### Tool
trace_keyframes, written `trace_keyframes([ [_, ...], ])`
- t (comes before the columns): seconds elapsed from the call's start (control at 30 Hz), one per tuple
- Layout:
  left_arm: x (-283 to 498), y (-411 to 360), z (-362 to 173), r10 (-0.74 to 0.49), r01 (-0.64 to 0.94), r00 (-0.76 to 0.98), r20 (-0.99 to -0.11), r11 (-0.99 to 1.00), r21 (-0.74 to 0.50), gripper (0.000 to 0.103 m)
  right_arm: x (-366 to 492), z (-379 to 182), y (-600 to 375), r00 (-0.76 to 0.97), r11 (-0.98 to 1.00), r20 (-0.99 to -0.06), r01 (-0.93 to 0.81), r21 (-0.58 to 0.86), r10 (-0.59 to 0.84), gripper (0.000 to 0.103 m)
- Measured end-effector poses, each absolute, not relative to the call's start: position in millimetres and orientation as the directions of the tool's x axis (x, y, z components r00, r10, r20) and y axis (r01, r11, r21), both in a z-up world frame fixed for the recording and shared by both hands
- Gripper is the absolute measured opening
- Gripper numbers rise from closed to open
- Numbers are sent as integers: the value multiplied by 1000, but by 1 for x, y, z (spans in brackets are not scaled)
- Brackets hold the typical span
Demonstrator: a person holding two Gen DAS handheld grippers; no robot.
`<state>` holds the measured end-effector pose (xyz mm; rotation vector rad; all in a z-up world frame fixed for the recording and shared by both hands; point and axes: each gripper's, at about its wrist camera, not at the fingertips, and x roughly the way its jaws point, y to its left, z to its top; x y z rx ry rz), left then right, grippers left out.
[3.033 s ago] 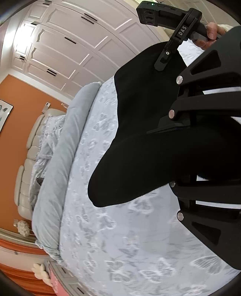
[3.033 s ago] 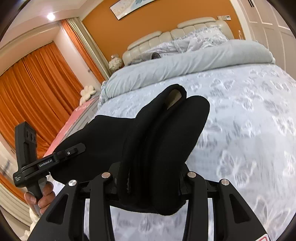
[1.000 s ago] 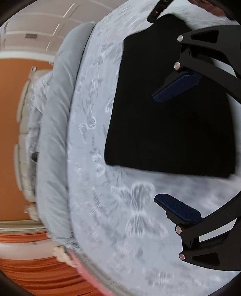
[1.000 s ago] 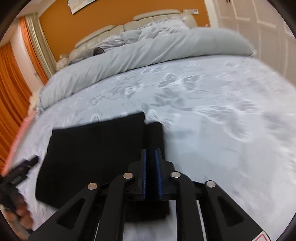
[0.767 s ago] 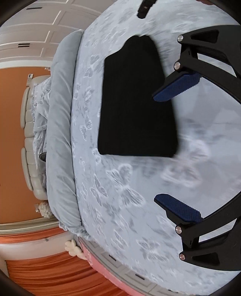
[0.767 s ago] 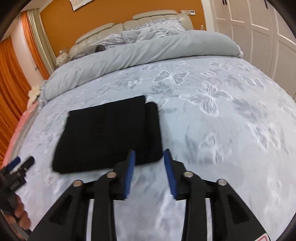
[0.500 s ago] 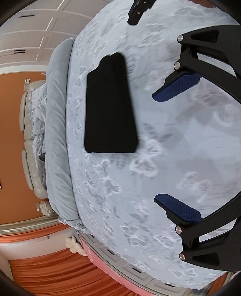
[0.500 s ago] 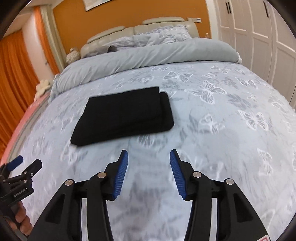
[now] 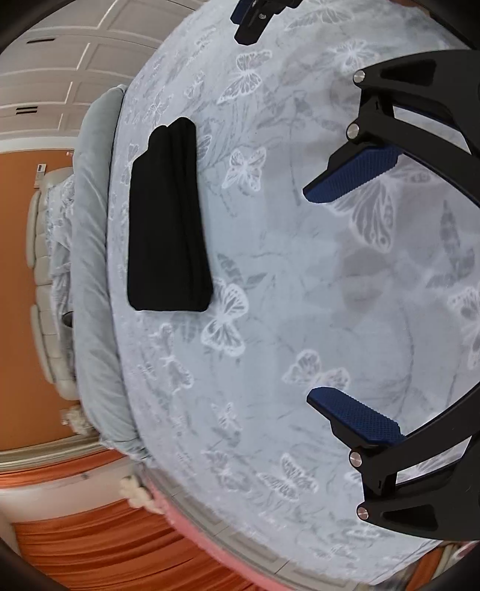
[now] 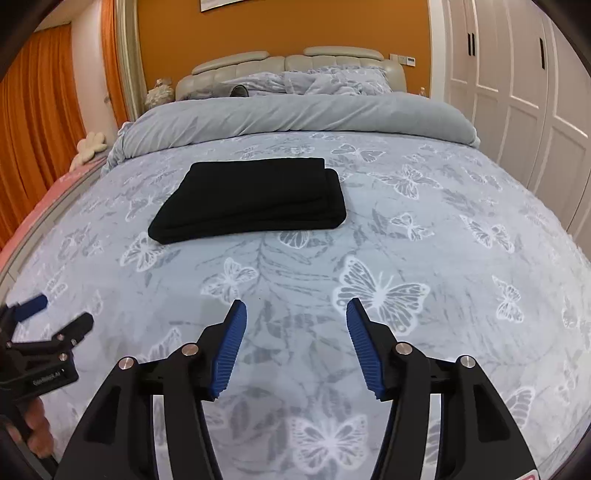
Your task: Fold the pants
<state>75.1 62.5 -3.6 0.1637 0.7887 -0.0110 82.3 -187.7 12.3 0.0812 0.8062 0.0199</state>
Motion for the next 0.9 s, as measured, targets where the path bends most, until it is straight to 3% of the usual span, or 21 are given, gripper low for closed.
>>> trace_keyframes([
  [0.9,77,44,-8,29,68,691,-722,992,105,98,78,-4,-191,634,984,-766,46,171,103,58],
])
